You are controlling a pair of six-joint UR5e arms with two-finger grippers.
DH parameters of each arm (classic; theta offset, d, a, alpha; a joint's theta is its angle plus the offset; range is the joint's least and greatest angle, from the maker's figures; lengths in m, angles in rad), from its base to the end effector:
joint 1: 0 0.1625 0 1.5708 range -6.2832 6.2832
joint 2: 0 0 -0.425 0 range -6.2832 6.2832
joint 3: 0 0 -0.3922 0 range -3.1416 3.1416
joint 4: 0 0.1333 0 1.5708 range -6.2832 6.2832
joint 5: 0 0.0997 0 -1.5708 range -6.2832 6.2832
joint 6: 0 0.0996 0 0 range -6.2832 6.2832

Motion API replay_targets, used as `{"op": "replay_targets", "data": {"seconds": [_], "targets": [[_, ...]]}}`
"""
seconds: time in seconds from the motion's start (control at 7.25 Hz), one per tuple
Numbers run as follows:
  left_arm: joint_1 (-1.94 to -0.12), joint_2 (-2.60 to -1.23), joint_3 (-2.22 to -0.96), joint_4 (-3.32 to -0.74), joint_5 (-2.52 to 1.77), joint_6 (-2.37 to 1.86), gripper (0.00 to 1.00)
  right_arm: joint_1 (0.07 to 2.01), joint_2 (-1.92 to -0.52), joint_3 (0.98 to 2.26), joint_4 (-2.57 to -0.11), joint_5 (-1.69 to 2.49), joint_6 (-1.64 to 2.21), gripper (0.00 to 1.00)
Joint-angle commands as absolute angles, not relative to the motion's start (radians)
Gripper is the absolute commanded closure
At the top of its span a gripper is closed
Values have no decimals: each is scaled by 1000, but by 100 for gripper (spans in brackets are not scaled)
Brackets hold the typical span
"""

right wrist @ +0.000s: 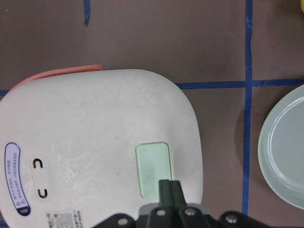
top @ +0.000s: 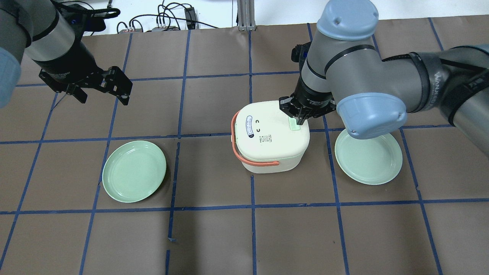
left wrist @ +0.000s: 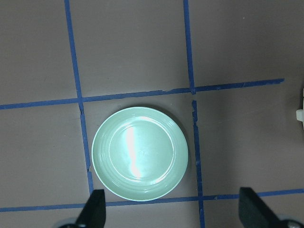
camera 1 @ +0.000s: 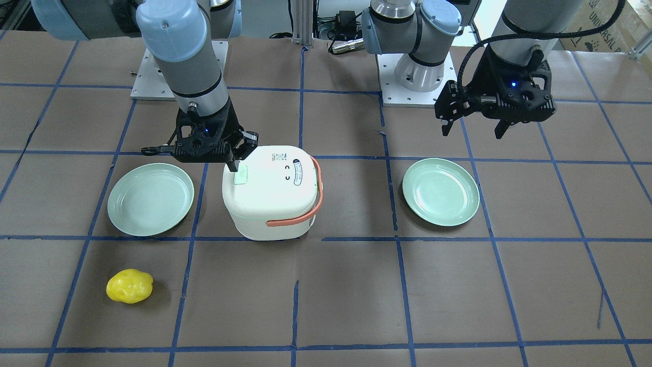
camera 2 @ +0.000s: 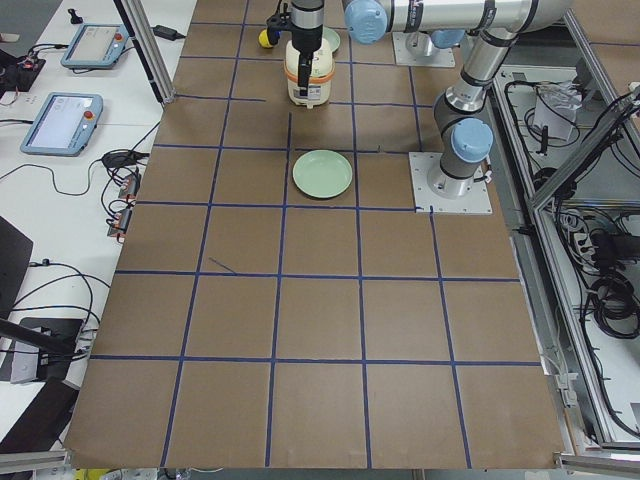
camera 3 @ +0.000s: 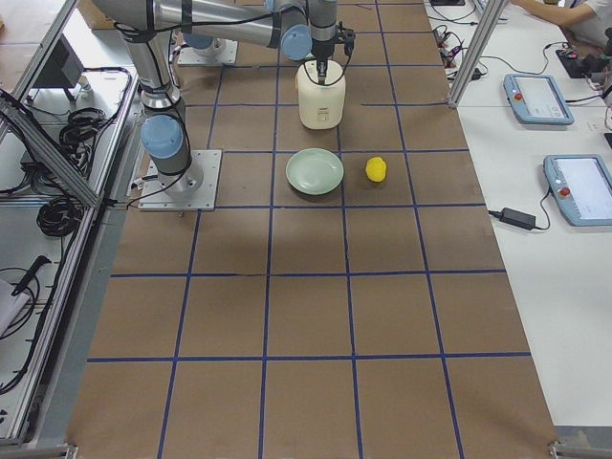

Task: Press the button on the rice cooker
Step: 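Press down on the green button with the right gripper fingertips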

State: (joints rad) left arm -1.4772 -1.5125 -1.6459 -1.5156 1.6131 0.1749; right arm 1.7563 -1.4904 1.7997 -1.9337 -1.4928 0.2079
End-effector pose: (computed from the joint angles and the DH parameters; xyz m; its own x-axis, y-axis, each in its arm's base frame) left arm -0.0845 -0.4808 0.4846 -0.9957 0.0796 -0.0483 0.0811 0.9962 -0.0304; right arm 0.2332 -0.4778 0.3729 -0.9960 0.0186 -0.0872 0.0219 0.9991 -0.0364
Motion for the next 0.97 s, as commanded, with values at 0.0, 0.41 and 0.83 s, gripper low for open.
{"op": "replay_targets", "data": {"seconds": [0.0,0.41,0.83], "targets": [[-1477,-1513,-1646,-1516,1612,175,0,1758,-1485,1802,-1951,-1488,209,92],[-1477,-1513,-1646,-1516,1612,175,0,1758,-1474,1798,-1953,-1485,219,92],[-1477,-1513,-1646,-1516,1614,175,0,1758,-1462,1796,-1954,-1485,219,92]]}}
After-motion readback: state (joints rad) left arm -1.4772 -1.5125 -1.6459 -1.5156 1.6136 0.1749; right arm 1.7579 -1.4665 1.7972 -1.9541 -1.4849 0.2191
